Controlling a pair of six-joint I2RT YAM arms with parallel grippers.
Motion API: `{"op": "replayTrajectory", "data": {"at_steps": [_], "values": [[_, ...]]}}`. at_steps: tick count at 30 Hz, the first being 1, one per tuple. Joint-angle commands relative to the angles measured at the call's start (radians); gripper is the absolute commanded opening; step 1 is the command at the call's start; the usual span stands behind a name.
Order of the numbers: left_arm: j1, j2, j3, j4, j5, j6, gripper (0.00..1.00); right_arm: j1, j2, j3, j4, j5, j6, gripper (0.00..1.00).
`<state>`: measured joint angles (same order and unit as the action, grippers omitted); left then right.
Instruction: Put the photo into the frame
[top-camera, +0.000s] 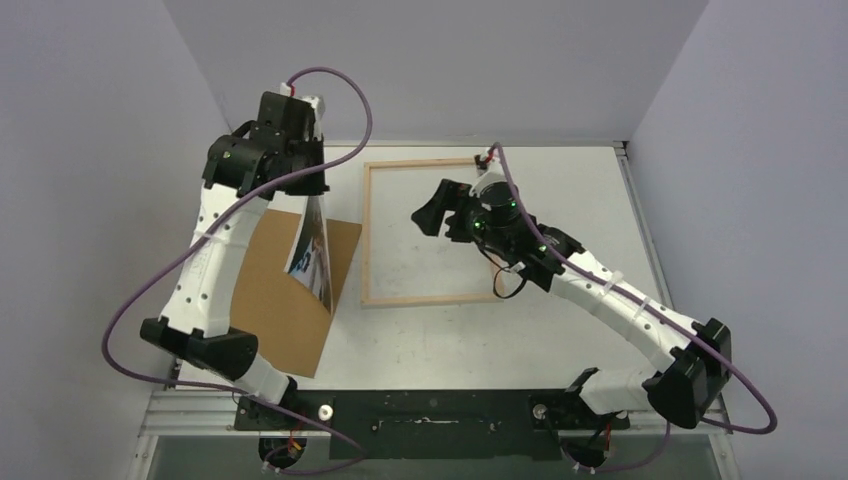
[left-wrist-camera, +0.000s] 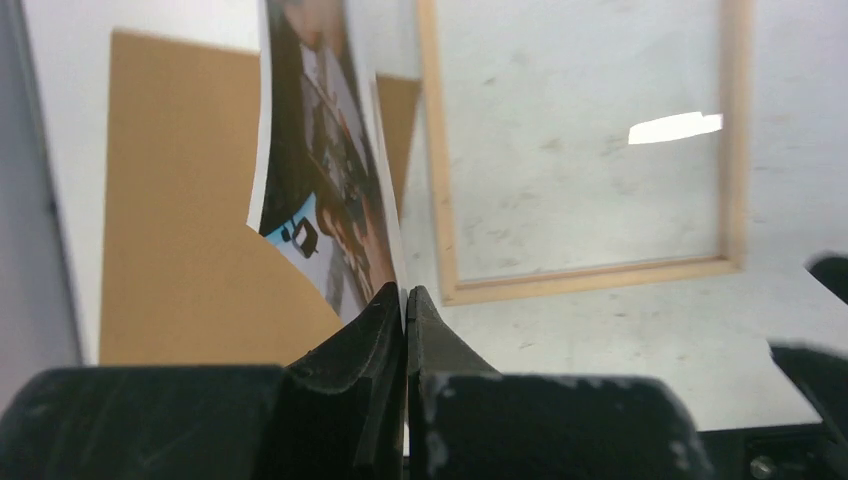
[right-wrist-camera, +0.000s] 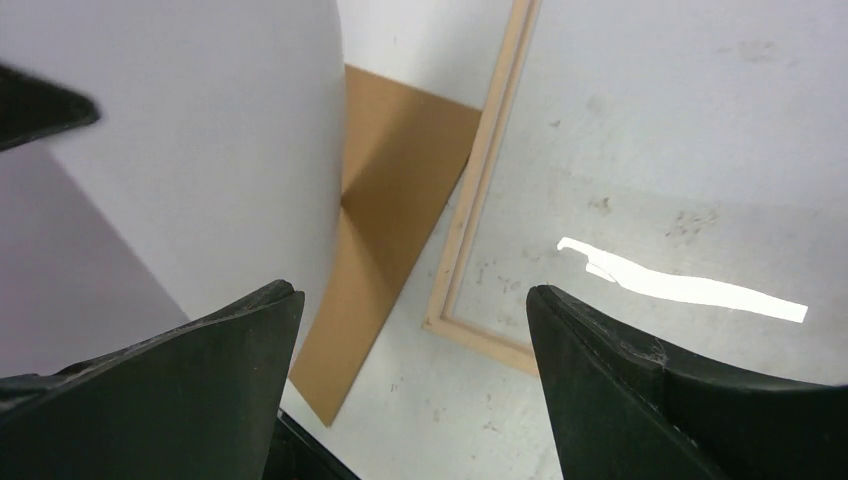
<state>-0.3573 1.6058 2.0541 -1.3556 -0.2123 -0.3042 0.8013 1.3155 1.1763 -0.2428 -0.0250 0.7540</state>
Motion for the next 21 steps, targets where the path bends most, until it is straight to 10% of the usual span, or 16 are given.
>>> {"op": "replayTrajectory", "data": {"at_steps": [1,13,21], "values": [[0.001,-0.144,-0.008,0.256,0.298,0.098,0.0,-0.127,-0.06,-0.009,0.044,-0.103,0.006,0.86],[0.0,-0.148,0.082,0.336,0.801,0.138,0.0,-0.364,-0.057,0.11,0.165,-0.35,-0.043,1.0],[0.0,-0.203,0.054,0.316,0.965,0.216,0.0,-0.473,-0.013,0.16,0.447,-0.605,0.234,1.0]]}}
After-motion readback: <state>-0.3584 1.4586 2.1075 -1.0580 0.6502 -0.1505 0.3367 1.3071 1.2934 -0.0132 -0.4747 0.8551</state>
